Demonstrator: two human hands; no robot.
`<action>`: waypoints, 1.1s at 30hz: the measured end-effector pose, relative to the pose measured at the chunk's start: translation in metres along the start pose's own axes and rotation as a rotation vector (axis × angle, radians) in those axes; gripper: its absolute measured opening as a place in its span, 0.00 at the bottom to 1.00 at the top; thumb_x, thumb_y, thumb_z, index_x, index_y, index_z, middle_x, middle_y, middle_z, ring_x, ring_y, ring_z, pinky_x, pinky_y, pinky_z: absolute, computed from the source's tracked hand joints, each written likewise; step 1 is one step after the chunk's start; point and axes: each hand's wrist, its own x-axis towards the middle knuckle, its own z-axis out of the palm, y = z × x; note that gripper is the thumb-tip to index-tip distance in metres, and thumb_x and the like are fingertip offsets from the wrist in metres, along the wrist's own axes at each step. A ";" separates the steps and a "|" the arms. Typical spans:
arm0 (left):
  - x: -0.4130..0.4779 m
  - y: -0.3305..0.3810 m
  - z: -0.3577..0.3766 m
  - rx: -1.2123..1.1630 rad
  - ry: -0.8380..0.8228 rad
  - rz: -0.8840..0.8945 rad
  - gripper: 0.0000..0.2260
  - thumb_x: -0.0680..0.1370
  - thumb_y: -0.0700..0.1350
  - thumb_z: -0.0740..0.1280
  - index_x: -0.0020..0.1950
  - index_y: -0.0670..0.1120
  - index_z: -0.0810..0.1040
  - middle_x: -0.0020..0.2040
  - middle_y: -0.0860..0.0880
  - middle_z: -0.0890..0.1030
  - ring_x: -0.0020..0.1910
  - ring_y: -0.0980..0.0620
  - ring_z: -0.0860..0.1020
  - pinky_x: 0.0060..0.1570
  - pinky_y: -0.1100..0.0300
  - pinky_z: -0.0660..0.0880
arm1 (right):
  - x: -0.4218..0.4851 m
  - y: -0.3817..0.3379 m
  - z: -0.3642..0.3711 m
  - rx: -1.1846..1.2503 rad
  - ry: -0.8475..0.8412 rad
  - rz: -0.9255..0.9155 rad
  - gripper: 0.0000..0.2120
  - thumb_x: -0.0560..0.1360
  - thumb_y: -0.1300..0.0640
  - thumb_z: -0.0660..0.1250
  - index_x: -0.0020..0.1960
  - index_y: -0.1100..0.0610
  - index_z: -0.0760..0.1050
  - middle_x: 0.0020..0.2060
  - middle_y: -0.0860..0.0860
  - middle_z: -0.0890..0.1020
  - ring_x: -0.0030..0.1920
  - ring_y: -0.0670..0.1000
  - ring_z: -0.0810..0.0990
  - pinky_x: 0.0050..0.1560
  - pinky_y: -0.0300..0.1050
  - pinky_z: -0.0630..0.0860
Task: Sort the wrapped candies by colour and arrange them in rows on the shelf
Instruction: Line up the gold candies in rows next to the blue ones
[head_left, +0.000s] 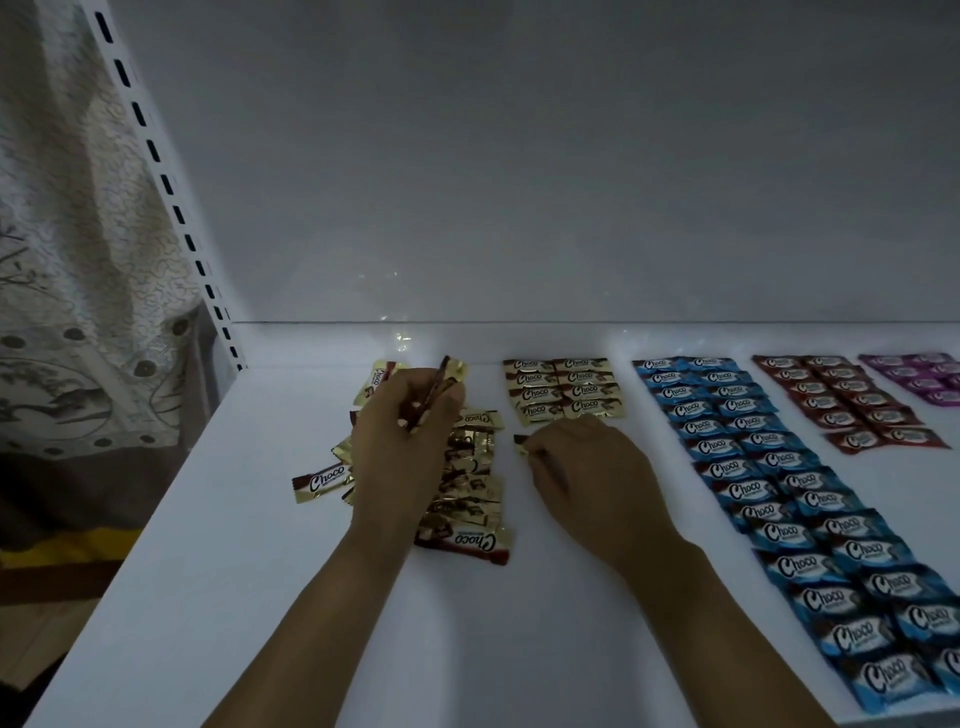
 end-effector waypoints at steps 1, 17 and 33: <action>0.001 0.001 -0.001 -0.037 0.009 -0.028 0.02 0.75 0.48 0.70 0.45 0.50 0.81 0.40 0.51 0.82 0.43 0.47 0.81 0.47 0.42 0.78 | 0.000 0.000 0.001 0.006 -0.003 0.006 0.08 0.70 0.57 0.65 0.47 0.54 0.81 0.41 0.48 0.83 0.42 0.51 0.80 0.38 0.42 0.75; -0.005 0.016 0.002 -0.506 -0.243 -0.327 0.11 0.70 0.45 0.70 0.49 0.40 0.79 0.42 0.49 0.85 0.43 0.51 0.84 0.40 0.60 0.79 | 0.011 -0.024 -0.019 0.925 0.073 0.302 0.10 0.70 0.46 0.70 0.46 0.51 0.79 0.38 0.45 0.83 0.40 0.41 0.80 0.44 0.34 0.74; -0.007 0.020 0.003 -0.635 -0.381 -0.324 0.12 0.71 0.43 0.67 0.53 0.45 0.81 0.43 0.49 0.84 0.43 0.56 0.82 0.44 0.64 0.79 | 0.006 -0.023 -0.009 0.372 0.474 -0.008 0.11 0.73 0.53 0.69 0.54 0.55 0.81 0.42 0.47 0.85 0.40 0.42 0.82 0.41 0.41 0.79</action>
